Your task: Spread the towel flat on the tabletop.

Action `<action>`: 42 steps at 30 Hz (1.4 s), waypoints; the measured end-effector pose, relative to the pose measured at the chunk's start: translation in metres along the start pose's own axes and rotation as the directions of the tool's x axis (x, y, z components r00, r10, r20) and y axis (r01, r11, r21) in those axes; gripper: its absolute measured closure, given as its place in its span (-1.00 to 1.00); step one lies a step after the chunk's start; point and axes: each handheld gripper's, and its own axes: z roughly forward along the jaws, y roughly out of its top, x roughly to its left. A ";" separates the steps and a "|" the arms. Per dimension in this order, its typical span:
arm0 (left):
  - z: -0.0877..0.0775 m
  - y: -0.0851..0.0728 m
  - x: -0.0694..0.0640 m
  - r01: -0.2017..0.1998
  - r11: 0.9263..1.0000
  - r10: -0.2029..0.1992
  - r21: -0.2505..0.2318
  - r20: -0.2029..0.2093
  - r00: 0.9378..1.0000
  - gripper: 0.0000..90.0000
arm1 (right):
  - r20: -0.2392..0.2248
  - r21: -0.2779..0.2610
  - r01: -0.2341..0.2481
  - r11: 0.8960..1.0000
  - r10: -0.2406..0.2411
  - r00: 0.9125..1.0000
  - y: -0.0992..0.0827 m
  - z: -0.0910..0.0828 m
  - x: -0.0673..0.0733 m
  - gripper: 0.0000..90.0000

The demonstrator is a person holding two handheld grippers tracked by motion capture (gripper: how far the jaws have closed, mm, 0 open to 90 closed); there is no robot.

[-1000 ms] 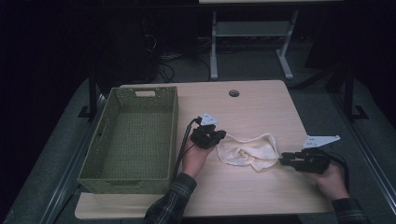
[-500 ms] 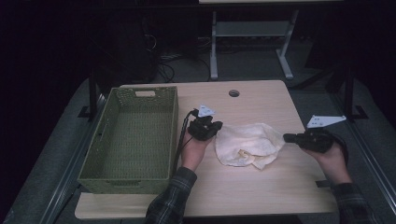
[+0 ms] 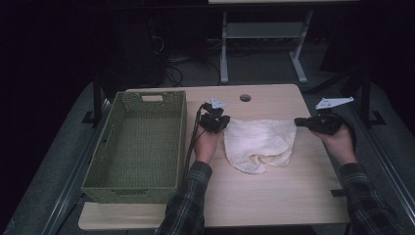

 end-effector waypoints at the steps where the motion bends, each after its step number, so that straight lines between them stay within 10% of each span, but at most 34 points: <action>1: 0.004 0.000 0.002 -0.002 1.000 0.002 0.012 -0.006 1.000 0.91 | 0.006 0.008 -0.005 1.000 0.005 1.000 0.001 0.004 -0.003 0.93; 8: 0.008 -0.004 0.001 -0.004 0.999 0.004 0.042 0.010 1.000 0.39 | 0.034 0.021 -0.030 0.999 0.029 0.999 0.003 0.016 -0.014 0.58; 17: -0.015 -0.013 -0.025 -0.054 0.998 0.051 0.024 0.115 0.992 0.30 | -0.019 0.001 -0.030 1.000 0.030 0.999 -0.011 -0.001 0.008 0.50; 37: -0.036 -0.052 -0.086 -0.163 0.987 0.154 0.007 0.289 0.945 0.53 | -0.151 0.053 -0.002 0.999 0.010 0.989 -0.038 0.001 0.069 0.55; 42: -0.031 -0.060 -0.102 -0.202 0.979 0.186 0.016 0.332 0.925 0.59 | -0.186 0.064 0.008 0.998 0.004 0.983 -0.044 0.006 0.084 0.59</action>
